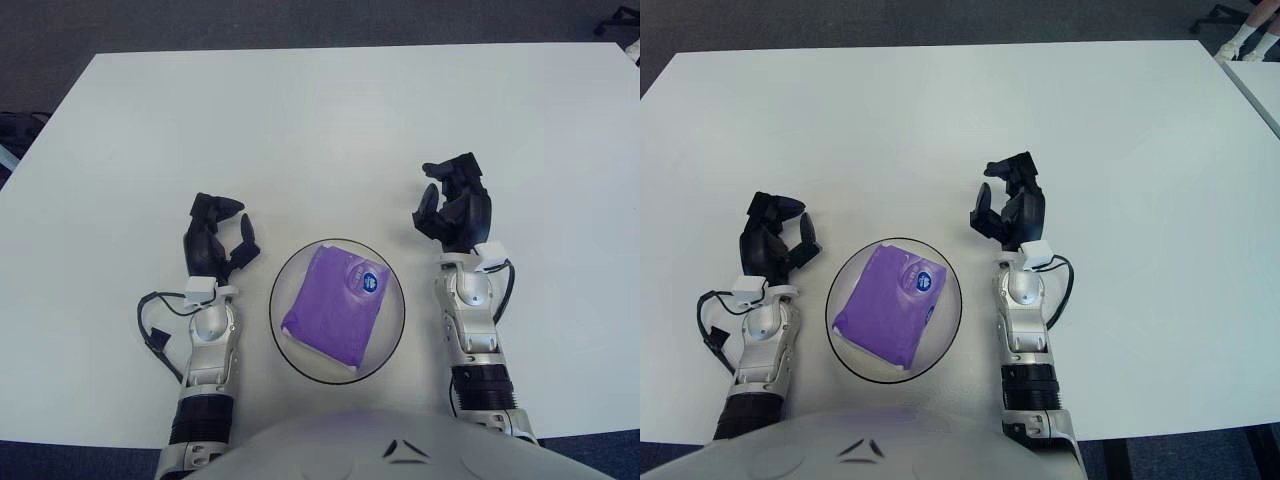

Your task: Put the tissue paper into the plate.

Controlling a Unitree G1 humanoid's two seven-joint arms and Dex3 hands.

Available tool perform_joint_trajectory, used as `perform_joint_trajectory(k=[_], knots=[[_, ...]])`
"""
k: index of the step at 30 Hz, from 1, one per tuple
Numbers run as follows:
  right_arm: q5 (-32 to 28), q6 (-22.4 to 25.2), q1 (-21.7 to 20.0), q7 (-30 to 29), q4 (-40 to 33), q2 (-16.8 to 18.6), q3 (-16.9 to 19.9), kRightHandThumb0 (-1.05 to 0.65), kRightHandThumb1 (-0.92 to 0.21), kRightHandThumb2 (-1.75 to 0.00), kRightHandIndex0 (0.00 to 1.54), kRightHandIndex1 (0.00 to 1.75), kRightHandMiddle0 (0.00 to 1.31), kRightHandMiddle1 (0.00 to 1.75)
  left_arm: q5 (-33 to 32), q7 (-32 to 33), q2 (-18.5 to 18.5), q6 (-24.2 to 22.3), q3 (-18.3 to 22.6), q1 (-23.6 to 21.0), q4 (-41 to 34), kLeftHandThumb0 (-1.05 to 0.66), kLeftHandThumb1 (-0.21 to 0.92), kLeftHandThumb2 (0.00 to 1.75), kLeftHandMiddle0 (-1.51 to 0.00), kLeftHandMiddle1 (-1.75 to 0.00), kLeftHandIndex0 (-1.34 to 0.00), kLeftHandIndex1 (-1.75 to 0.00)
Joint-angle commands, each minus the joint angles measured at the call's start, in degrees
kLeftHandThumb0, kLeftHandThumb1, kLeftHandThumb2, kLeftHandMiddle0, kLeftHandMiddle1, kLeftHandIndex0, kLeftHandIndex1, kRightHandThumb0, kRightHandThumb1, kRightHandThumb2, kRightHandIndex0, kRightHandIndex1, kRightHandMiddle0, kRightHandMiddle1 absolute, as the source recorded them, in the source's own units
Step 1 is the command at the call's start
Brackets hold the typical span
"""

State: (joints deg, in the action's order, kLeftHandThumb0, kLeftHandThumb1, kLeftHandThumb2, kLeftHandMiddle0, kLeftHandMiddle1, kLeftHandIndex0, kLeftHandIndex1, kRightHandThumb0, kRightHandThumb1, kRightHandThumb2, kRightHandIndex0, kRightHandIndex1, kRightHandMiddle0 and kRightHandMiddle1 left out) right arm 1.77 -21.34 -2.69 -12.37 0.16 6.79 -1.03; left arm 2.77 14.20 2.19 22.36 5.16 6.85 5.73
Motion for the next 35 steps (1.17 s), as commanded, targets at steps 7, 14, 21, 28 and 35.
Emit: perform_joint_trajectory(k=[7, 14, 21, 28, 35], knots=[[0.28, -0.17, 2.76, -4.96, 4.39, 3.64, -0.20, -0.42, -0.52, -1.07, 0.72, 1.67, 0.45, 1.75, 1.47, 0.03, 0.28, -1.55, -0.25, 4.65, 7.51, -0.42, 0.52, 1.07, -0.76, -1.75, -0.45, -1.75], [-1.49, -1.58, 3.45, -4.88, 8.20, 3.14, 0.28, -0.42, -0.52, -1.07, 0.69, 1.72, 0.45, 1.75, 1.67, 0.10, 0.11, -1.46, -0.24, 4.77, 7.62, -0.42, 0.52, 1.07, -0.77, -1.75, -0.45, -1.75], [-1.57, -1.63, 3.65, -5.48, 9.95, 3.13, 0.58, -0.42, -0.53, -1.05, 0.67, 1.74, 0.44, 1.75, 1.67, 0.01, 0.00, -1.08, -0.24, 4.88, 7.56, -0.42, 0.51, 1.09, -0.77, -1.75, -0.46, -1.75], [-2.91, -2.29, 4.10, -4.99, 12.07, 3.14, 0.84, -0.42, -0.54, -1.04, 0.68, 1.74, 0.44, 1.75, 1.91, 0.21, -0.04, -1.18, -0.27, 5.17, 7.19, -0.42, 0.50, 1.09, -0.78, -1.75, -0.46, -1.75], [-3.52, -3.09, 4.30, -4.01, 14.61, 2.40, 1.24, -0.42, -0.54, -1.04, 0.68, 1.71, 0.44, 1.75, 2.07, 0.13, -0.21, -1.49, -0.35, 5.25, 6.96, -0.42, 0.50, 1.10, -0.79, -1.75, -0.47, -1.75]])
